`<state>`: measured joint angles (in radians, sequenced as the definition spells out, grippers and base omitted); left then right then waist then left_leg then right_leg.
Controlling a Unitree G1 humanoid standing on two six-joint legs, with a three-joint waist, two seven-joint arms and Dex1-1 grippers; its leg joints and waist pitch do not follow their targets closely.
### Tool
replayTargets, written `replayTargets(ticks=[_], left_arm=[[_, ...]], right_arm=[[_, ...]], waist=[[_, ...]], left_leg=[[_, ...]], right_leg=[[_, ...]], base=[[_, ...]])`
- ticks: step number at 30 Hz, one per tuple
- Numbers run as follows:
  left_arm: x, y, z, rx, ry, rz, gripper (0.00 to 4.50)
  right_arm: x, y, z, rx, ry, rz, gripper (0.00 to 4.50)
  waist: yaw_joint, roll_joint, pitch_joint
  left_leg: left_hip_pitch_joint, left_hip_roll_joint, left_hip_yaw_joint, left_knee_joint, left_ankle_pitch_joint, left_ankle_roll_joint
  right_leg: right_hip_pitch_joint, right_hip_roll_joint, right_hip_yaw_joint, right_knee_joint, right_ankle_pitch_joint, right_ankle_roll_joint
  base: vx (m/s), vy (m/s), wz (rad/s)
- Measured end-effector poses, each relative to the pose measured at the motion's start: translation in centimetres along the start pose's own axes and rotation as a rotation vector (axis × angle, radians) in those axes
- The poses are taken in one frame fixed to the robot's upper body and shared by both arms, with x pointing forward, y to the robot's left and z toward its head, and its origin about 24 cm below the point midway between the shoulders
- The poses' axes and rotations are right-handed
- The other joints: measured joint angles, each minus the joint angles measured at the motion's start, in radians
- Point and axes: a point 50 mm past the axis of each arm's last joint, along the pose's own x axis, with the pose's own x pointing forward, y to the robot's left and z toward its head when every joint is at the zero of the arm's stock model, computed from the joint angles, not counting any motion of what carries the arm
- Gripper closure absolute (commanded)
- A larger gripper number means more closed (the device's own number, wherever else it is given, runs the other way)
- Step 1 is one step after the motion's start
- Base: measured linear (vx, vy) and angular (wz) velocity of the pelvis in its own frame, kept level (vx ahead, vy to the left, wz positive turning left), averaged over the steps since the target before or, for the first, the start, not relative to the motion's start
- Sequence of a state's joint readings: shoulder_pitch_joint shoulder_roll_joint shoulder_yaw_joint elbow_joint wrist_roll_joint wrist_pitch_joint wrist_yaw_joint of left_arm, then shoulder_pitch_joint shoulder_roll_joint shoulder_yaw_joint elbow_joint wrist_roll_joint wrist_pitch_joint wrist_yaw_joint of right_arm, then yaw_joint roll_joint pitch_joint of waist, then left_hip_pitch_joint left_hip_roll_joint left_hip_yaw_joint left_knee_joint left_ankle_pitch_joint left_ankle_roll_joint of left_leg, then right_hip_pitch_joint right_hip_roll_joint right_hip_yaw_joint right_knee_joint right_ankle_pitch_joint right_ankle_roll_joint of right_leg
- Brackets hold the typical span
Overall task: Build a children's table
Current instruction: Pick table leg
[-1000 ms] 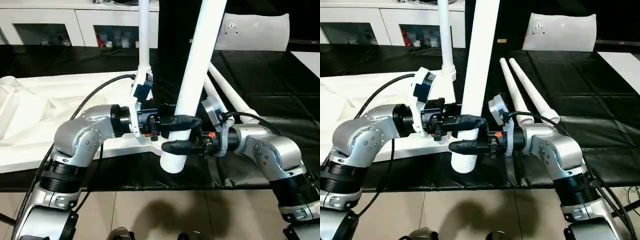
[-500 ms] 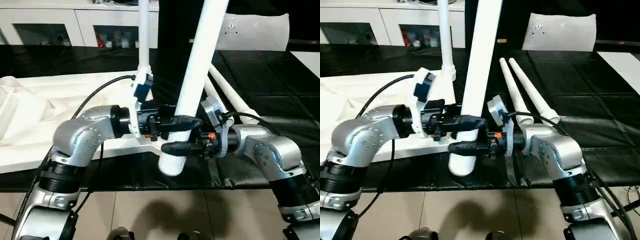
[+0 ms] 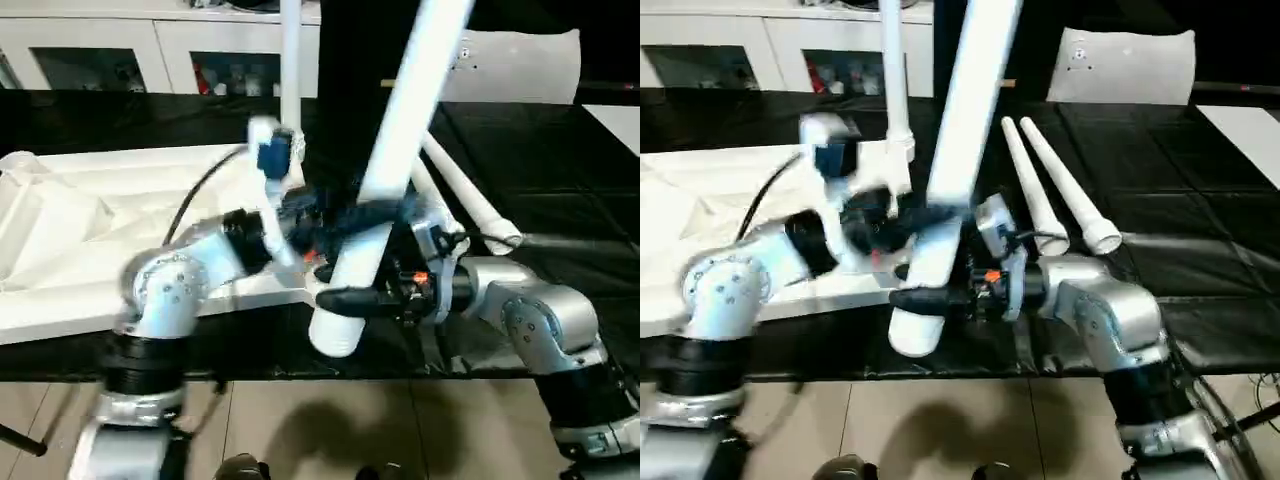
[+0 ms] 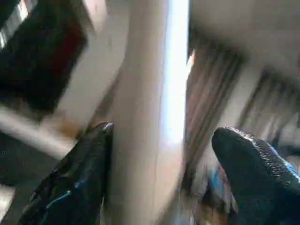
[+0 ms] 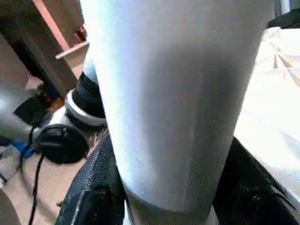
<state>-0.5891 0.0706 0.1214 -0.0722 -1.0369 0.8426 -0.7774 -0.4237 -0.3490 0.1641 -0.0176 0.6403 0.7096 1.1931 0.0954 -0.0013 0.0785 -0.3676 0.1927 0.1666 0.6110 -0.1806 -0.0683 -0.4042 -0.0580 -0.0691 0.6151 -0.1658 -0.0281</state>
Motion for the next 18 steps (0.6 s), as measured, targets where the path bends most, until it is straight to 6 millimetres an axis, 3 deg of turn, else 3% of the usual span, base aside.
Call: replayTargets(ticks=[8, 12, 15, 18], left_arm=[[-0.9, 0.5, 2.2, -0.011, -0.282, 0.112, 0.03], [-2.2, 2.4, 1.6, 0.208, -0.050, 0.445, 0.00], [-2.9, 3.4, 0.5, 0.378, 0.159, 0.627, 0.00], [-2.4, 3.1, 0.2, 0.455, 0.225, 0.649, 0.00]], right_arm=[[0.0, 0.0, -0.6, 0.054, -0.157, -0.091, 2.59], [0.4, -1.0, -0.2, -0.033, -0.190, -0.283, 2.59], [0.6, -1.4, -0.5, -0.088, -0.115, -0.355, 2.59], [0.9, -1.7, -0.9, -0.162, -0.056, -0.398, 2.59]], waist=[[-0.001, 0.007, -0.004], [-0.007, 0.017, -0.010], [-0.006, 0.018, -0.011], [-0.006, 0.018, -0.011]], left_leg=[[0.000, 0.000, -0.001, 0.000, 0.000, 0.000], [0.000, 0.000, -0.002, 0.000, 0.000, 0.000], [0.000, 0.000, -0.003, -0.001, 0.000, 0.000], [-0.001, -0.001, -0.003, -0.001, 0.000, 0.000]], right_leg=[[0.001, 0.000, -0.001, -0.002, 0.000, 0.003], [0.001, 0.000, -0.001, -0.003, 0.000, 0.006], [0.001, 0.000, -0.001, -0.004, -0.001, 0.008], [0.001, 0.000, -0.001, -0.004, -0.001, 0.009]], base=[[0.000, 0.000, 0.00], [0.000, 0.000, 0.00], [0.000, 0.000, 0.00], [0.000, 0.000, 0.00]])
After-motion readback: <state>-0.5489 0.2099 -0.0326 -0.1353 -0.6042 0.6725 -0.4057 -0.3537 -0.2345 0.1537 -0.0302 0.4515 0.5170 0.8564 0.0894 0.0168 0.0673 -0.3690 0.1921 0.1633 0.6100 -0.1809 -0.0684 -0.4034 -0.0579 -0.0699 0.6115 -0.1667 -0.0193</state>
